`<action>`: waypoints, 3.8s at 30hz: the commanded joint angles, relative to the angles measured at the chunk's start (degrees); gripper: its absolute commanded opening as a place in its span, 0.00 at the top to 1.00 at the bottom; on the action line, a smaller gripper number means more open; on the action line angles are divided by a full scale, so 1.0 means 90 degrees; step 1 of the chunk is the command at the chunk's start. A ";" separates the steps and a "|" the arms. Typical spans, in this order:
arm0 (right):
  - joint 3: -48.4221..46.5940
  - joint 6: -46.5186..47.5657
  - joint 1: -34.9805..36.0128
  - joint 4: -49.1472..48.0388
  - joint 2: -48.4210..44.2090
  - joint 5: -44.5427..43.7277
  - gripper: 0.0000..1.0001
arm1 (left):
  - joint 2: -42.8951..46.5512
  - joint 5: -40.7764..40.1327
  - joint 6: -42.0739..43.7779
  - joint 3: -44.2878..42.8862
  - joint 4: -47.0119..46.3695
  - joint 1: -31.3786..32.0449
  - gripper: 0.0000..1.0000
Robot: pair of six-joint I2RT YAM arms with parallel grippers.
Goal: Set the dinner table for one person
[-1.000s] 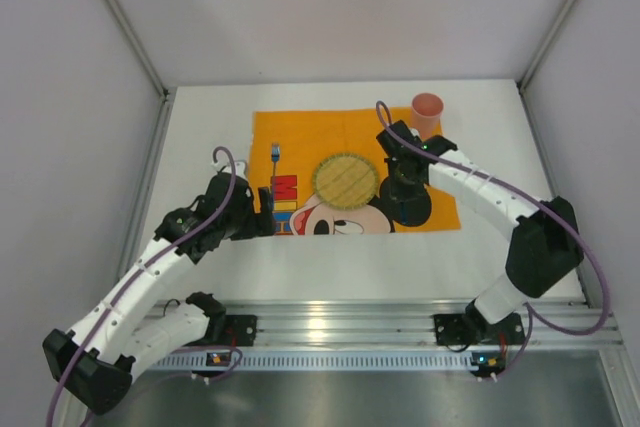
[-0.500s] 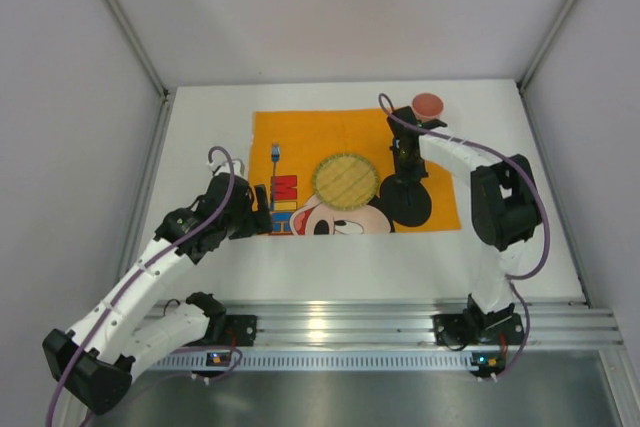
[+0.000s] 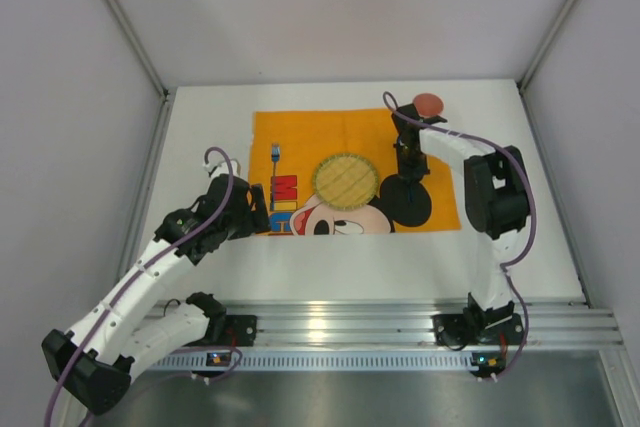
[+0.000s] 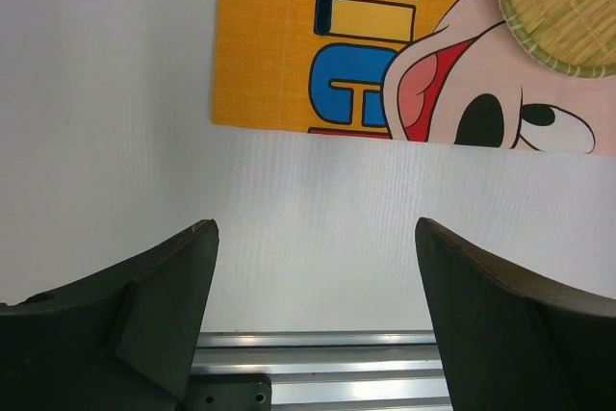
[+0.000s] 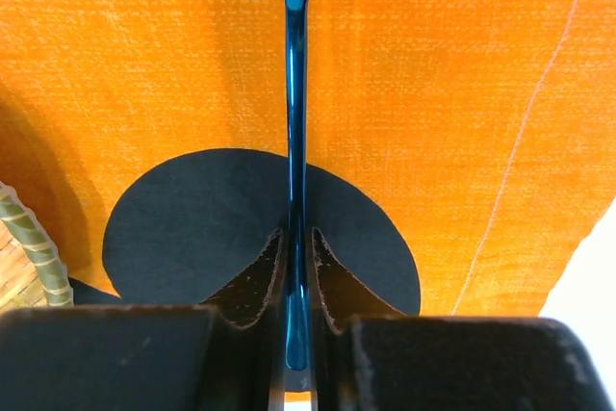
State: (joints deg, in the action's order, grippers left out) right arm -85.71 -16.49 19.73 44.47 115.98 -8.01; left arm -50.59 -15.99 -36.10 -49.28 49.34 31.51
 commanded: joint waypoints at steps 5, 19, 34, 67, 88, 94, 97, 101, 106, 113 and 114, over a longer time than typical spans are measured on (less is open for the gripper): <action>-0.0320 0.0016 -0.0043 -0.0146 0.0052 0.0109 0.88 | 0.0016 -0.0147 -0.0062 -0.0013 -0.0014 0.0025 0.11; -0.0086 -0.0277 -0.0034 0.0234 -0.0952 0.0362 0.59 | 0.0015 -0.0050 -0.0013 -0.0013 -0.0043 0.0025 0.11; 0.2902 -0.1272 0.0035 0.0175 -0.7494 0.1398 0.17 | -0.0121 0.0322 -0.0052 -0.0735 -0.0033 0.0005 0.06; 0.4543 -0.1224 0.0268 0.0528 -0.9733 0.1105 0.00 | 0.1938 -0.1397 0.0780 0.1773 -0.3315 0.0394 0.01; 0.4368 -0.2054 0.0978 0.0626 -0.8836 0.0667 0.00 | -0.1387 -0.5750 -0.2158 -0.0282 -0.0251 0.5883 0.02; 0.4017 -0.1947 0.1666 0.0508 -0.8454 -0.0125 0.00 | -0.0117 -0.5842 -0.0584 0.0588 -0.2020 0.5904 0.02; 0.3996 -0.2122 0.1675 0.0411 -0.8395 -0.0223 0.00 | 0.0668 -0.5938 -0.0110 0.1157 -0.2670 0.5904 0.02; 0.4006 -0.2113 0.1685 0.0372 -0.8473 -0.0447 0.00 | 0.0808 -0.6377 -0.0480 0.0925 -0.1667 0.5904 0.02; 0.3860 -0.1859 0.1685 0.0381 -0.8454 -0.0604 0.00 | 0.0280 -0.6934 -0.1857 0.0388 0.0100 0.5913 0.02; 0.3538 -0.1606 0.1685 0.0264 -0.8288 -0.0721 0.00 | 0.0328 -0.6691 -0.0963 0.0592 -0.1199 0.5894 0.01; 0.3518 -0.1605 0.1685 0.0255 -0.8278 -0.0712 0.00 | 0.0347 -0.6613 -0.0457 0.0650 -0.1437 0.5894 0.01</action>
State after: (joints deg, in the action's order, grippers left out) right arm -50.83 -32.73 34.28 49.43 41.08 -12.86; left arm -48.51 -74.61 -47.51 -43.59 43.94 84.53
